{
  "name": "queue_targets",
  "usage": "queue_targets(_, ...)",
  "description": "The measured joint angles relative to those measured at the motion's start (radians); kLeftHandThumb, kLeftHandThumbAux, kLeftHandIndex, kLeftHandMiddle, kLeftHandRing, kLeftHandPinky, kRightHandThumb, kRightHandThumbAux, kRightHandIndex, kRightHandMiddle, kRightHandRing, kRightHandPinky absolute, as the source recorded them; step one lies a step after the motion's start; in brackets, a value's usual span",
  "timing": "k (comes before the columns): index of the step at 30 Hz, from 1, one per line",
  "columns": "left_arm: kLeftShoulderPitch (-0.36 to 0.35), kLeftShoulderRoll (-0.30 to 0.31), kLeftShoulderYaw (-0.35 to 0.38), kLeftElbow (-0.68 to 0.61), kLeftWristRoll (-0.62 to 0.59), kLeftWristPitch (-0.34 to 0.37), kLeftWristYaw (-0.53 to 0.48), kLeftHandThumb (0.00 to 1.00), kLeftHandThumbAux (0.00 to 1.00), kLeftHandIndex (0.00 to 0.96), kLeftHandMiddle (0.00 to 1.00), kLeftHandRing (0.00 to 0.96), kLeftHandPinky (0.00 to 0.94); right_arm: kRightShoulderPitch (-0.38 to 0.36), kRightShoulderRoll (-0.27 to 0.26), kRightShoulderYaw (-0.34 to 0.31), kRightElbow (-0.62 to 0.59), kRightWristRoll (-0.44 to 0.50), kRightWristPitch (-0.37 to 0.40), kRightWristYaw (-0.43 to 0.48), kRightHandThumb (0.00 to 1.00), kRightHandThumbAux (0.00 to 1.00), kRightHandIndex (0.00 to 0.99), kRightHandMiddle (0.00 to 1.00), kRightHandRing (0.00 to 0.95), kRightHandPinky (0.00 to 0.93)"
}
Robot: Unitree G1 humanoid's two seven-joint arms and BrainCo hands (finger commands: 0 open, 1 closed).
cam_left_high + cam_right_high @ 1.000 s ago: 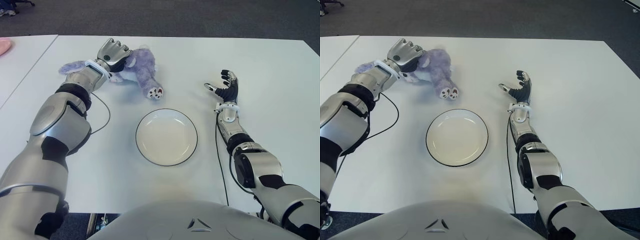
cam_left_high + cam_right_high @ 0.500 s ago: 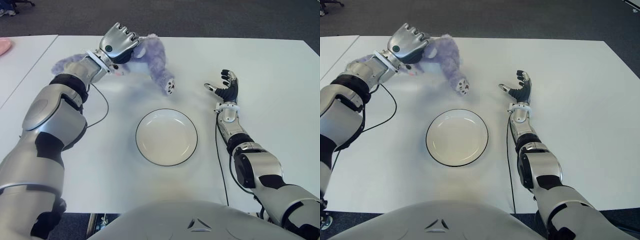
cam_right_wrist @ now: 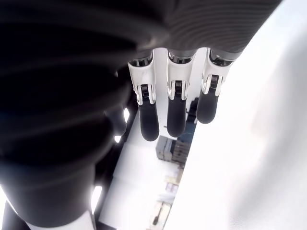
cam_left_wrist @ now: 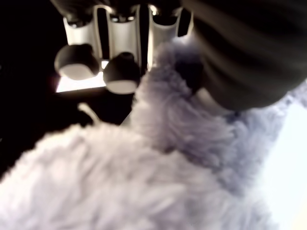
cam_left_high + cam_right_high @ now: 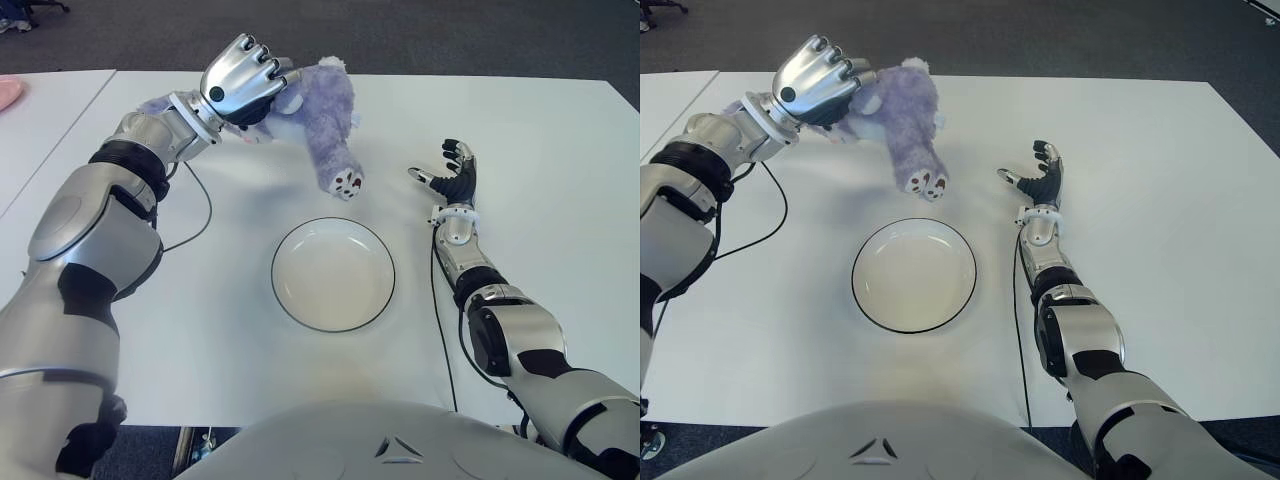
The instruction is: Put the doll into the plate.
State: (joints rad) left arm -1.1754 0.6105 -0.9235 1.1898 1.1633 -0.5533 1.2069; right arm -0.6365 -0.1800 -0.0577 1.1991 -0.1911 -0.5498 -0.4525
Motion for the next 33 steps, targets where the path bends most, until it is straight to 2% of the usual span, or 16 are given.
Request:
queue_targets(14,-0.001,0.049,0.011,-0.133,0.016,-0.122,0.025,0.725,0.705,0.441,0.882,0.867,0.871,0.000,0.000,0.000,0.000,0.000,0.000,0.001,0.000,0.891,0.212,0.233,0.199,0.201)
queue_targets(22,0.017,0.092,0.024,-0.281,0.025,-0.130,0.042,0.726,0.704,0.441,0.874,0.863,0.865,0.000,0.000,0.000,0.000,0.000,0.000,0.001,0.000,0.897,0.212,0.235,0.202,0.199)
queue_targets(33,0.110,0.166,0.082,-0.517,0.043,-0.130,0.068,0.729,0.704,0.442,0.863,0.856,0.860,0.000,0.000,0.000,0.000,-0.001,0.001,0.000,0.000,0.890,0.217,0.235,0.201,0.193)
